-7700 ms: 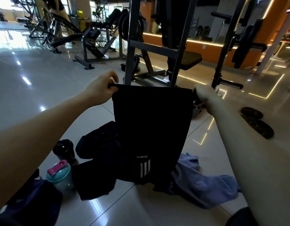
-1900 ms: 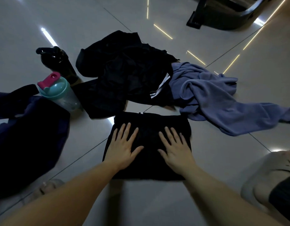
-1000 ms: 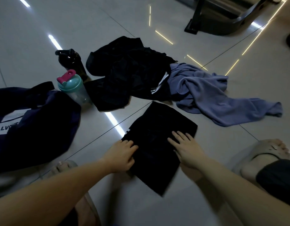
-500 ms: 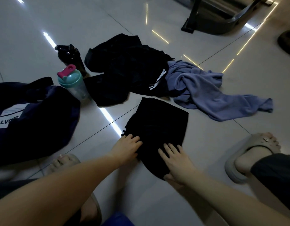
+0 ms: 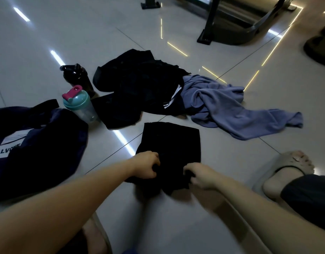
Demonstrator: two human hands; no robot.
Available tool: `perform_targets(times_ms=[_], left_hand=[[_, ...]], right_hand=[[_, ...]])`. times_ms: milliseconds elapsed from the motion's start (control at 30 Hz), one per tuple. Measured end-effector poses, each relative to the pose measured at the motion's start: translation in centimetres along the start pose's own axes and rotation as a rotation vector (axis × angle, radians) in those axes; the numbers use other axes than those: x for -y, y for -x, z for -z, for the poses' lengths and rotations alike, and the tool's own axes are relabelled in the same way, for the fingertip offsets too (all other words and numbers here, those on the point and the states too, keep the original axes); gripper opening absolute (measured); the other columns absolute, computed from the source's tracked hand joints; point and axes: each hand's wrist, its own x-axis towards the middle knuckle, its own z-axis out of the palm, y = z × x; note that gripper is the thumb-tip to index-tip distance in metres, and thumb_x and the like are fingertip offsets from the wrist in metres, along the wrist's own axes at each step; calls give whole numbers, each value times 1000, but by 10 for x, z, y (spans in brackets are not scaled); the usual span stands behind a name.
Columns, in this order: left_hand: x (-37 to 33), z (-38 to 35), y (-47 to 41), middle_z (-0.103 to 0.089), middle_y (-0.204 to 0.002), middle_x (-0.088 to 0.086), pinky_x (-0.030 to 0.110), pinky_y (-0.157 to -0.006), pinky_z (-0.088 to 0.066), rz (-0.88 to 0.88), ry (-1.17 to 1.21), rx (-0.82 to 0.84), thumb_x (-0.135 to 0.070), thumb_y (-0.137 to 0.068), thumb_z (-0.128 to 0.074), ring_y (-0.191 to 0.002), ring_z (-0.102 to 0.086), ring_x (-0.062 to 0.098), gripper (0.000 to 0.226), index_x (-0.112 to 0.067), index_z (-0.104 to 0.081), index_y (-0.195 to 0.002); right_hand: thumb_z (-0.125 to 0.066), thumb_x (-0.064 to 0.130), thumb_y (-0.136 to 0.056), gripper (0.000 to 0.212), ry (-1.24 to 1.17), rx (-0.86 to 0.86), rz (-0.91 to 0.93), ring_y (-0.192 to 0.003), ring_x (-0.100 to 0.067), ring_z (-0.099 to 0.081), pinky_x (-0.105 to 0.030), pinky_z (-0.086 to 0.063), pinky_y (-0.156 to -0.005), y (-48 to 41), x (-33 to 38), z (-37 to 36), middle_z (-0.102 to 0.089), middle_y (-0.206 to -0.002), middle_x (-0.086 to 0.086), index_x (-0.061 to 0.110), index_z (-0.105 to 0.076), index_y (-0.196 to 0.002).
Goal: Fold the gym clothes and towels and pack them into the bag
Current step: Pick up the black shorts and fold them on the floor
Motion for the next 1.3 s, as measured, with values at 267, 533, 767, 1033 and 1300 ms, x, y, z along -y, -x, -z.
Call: perform_targets(times_ms=[267, 533, 767, 1033, 1300], left_hand=[[-1, 80, -11, -68, -100, -1, 24, -80, -52, 221, 560, 166, -21, -91, -68, -95, -66, 16, 20, -18, -69, -111], [22, 71, -35, -77, -101, -2, 29, -83, -57, 351, 1007, -152, -64, -78, -74, -93, -75, 15, 55, -18, -72, -109], [50, 30, -39, -73, -108, 8, 24, -70, -56, 527, 1106, -271, -5, -79, -82, -91, -71, 19, 45, -13, -64, -119], [39, 6, -52, -67, -116, 6, 40, -87, -55, 651, 847, -469, -27, -95, -67, -97, -65, 25, 38, -15, -53, -128], [7, -34, -56, -16, -167, 8, 53, -125, -7, 110, -149, -467, -83, -85, -33, -155, -10, 28, 90, -31, -29, -158]], right_hand=[[-53, 2, -77, 35, -857, 23, -189, -83, -17, -63, -30, -48, -74, 8, -29, 61, -67, -90, -5, 1, -67, -109], [-63, 13, -97, 9, -1178, -350, -481, -78, -25, -69, -33, -52, -70, -22, -50, 32, -74, -94, -12, 8, -69, -103], [-69, 6, -91, 6, -1030, -400, -602, -60, -21, -60, -20, -45, -48, -42, -52, 27, -65, -79, -14, 5, -63, -90], [-63, 29, -97, 44, -637, -417, -715, -64, -27, -55, -33, -37, -61, -39, -60, 7, -53, -58, -4, 13, -46, -59], [-57, 39, -94, 33, -369, -370, -760, -90, -34, -66, -32, -41, -66, -23, -48, 7, -65, -85, -10, 12, -55, -75]])
